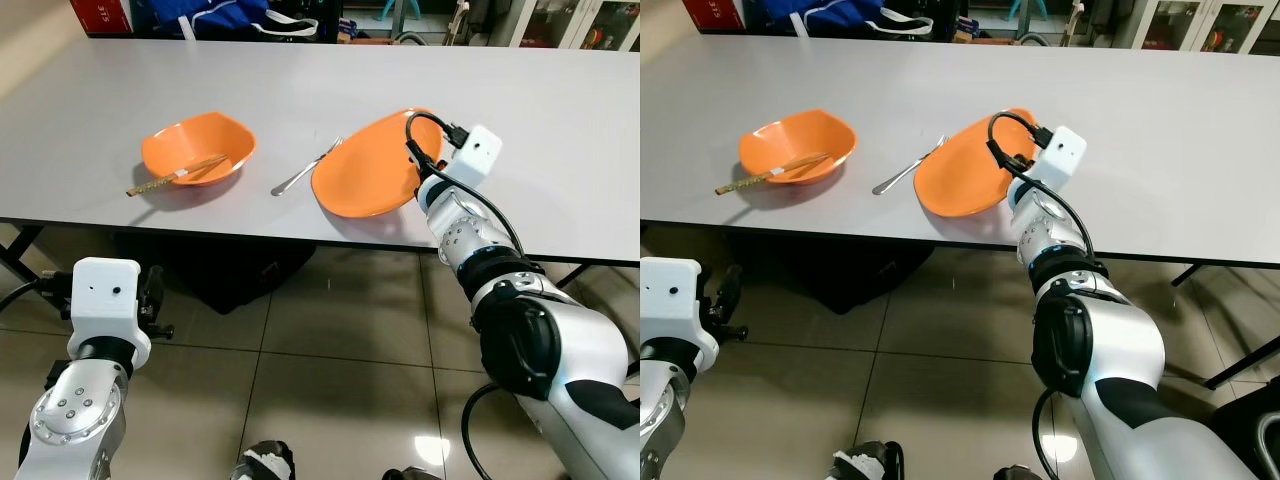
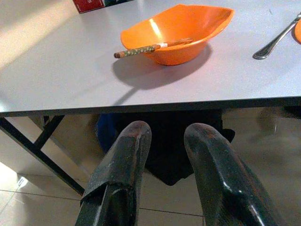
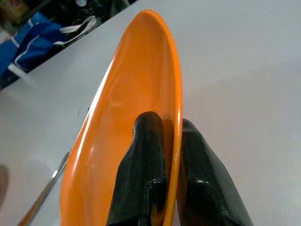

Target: Setting the table

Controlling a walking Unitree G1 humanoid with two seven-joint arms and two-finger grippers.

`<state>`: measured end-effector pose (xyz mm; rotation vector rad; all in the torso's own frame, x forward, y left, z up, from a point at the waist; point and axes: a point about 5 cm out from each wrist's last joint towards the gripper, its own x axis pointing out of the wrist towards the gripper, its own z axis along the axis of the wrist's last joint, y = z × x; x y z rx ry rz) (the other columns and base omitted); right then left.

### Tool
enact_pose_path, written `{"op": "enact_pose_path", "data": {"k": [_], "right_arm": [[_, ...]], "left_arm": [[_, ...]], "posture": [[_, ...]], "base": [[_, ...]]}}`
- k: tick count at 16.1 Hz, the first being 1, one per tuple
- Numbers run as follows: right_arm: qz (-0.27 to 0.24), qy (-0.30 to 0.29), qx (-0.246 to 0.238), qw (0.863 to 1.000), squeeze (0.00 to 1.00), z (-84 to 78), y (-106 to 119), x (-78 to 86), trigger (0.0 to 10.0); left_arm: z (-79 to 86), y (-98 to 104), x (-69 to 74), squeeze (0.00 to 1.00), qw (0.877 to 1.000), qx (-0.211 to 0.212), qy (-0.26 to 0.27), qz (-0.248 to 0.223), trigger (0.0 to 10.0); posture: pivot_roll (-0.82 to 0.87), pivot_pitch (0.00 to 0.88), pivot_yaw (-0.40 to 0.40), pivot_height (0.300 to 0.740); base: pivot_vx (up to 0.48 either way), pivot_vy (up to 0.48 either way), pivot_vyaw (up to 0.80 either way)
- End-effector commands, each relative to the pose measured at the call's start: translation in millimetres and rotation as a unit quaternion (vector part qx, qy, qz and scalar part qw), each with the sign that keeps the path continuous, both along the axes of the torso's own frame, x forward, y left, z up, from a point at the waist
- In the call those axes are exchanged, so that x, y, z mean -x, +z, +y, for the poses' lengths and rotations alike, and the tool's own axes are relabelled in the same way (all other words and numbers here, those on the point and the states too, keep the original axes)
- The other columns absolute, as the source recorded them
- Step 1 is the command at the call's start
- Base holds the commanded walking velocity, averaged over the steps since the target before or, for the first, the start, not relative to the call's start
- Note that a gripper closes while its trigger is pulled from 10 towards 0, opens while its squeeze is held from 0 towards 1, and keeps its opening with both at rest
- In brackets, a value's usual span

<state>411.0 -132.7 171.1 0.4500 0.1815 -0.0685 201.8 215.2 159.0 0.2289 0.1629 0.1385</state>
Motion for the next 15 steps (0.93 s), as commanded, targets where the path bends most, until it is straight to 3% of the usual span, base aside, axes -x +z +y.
{"op": "enact_pose_path", "data": {"k": [1, 3, 4, 5, 13, 15], "right_arm": [[0.108, 0.023, 0.067, 0.992, 0.0, 6.0, -47.1, 17.0, 10.0], [0.118, 0.026, 0.078, 0.99, 0.0, 6.8, -51.8, 19.2, 10.0], [0.127, 0.033, 0.095, 0.987, 0.88, 7.8, -56.4, 21.5, 10.0], [0.133, 0.037, 0.101, 0.985, 1.0, 9.1, -60.1, 23.3, 10.0], [0.146, 0.049, 0.113, 0.982, 1.0, 11.6, -69.8, 28.4, 10.0], [0.146, 0.053, 0.136, 0.978, 1.0, 11.7, -70.6, 28.8, 10.0]], "left_arm": [[2.9, 2.7, 2.7, 0.0, 1.0, -0.006, 0.006, 0.001, 10.0], [2.2, 2.4, 3.8, 0.0, 1.0, -0.005, 0.007, 0.002, 10.0], [1.8, 2.6, 5.4, 0.0, 1.0, -0.005, 0.007, 0.004, 10.0], [1.9, 2.8, 7.3, 0.0, 1.0, -0.006, 0.009, 0.006, 10.0], [5.3, 2.7, 17.1, 0.0, 1.0, -0.009, 0.018, 0.019, 10.0], [4.9, 2.0, 18.3, 0.0, 1.0, -0.009, 0.019, 0.021, 10.0]], "posture": [[0.27, 0.172, 0.054, 0.74], [0.27, 0.175, 0.05, 0.74], [0.28, 0.187, 0.051, 0.74], [0.28, 0.192, 0.052, 0.74], [0.29, 0.217, 0.054, 0.74], [0.29, 0.22, 0.052, 0.74]], "base": [[0.0, 0.0, 0.0], [0.0, 0.0, 0.0], [0.0, 0.0, 0.0], [0.0, 0.0, 0.0], [0.0, 0.0, 0.0], [0.0, 0.0, 0.0]]}}
